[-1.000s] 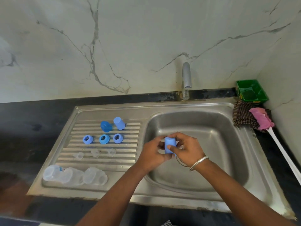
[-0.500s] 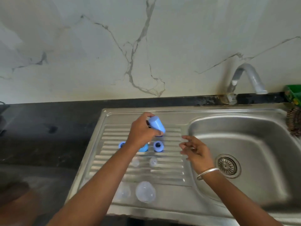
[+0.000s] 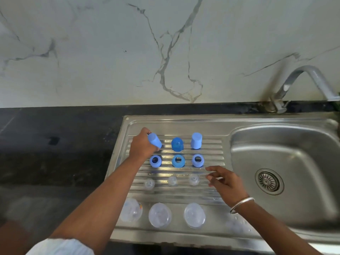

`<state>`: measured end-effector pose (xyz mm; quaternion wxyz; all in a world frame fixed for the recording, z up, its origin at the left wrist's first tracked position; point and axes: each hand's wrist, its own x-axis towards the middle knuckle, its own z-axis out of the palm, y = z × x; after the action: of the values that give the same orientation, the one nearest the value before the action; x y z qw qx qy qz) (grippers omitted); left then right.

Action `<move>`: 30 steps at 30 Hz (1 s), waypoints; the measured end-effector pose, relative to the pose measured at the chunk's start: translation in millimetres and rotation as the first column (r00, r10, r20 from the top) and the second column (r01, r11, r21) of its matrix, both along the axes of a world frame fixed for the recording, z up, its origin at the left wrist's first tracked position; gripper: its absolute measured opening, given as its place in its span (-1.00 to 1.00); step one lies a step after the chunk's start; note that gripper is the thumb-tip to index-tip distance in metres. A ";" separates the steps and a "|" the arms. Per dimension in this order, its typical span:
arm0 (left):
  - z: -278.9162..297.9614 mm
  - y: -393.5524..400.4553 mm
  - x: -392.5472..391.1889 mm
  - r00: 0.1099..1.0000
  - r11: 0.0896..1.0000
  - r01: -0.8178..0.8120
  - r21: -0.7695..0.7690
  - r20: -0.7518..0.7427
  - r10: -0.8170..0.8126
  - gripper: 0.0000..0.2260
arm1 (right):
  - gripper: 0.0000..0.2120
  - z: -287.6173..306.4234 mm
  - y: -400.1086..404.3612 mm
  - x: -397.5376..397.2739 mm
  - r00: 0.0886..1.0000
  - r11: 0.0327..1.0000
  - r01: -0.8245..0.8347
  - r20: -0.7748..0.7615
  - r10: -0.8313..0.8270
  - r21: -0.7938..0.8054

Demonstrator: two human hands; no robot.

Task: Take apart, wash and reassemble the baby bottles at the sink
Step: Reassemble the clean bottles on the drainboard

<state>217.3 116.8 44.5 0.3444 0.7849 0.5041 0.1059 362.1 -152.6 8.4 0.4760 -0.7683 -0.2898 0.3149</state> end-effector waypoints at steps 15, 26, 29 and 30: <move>-23.7 1.8 6.9 0.988 0.996 0.089 -0.014 -0.124 -0.090 -0.43 | -0.67 -5.9 -2.7 -1.5 0.977 0.992 -0.063 0.196 0.083 -0.106; 11.3 -38.4 -4.9 0.998 0.975 -0.016 0.223 0.067 0.001 -0.59 | -0.54 -5.3 19.6 -4.7 0.817 0.935 -0.261 0.461 0.347 -0.241; 15.4 -58.5 3.3 0.984 0.959 0.080 0.271 0.130 -0.118 -0.80 | -0.49 -8.6 29.1 -8.1 0.734 0.861 -0.368 0.459 0.501 -0.351; 15.2 -65.4 7.8 0.976 0.962 0.133 0.239 0.138 -0.170 -0.83 | -0.49 -10.1 31.4 -9.0 0.709 0.840 -0.381 0.462 0.533 -0.386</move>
<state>225.0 51.4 59.7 0.2977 0.8448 0.3982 0.1977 353.1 -121.3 -1.7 0.1717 -0.7842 -0.5529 0.2234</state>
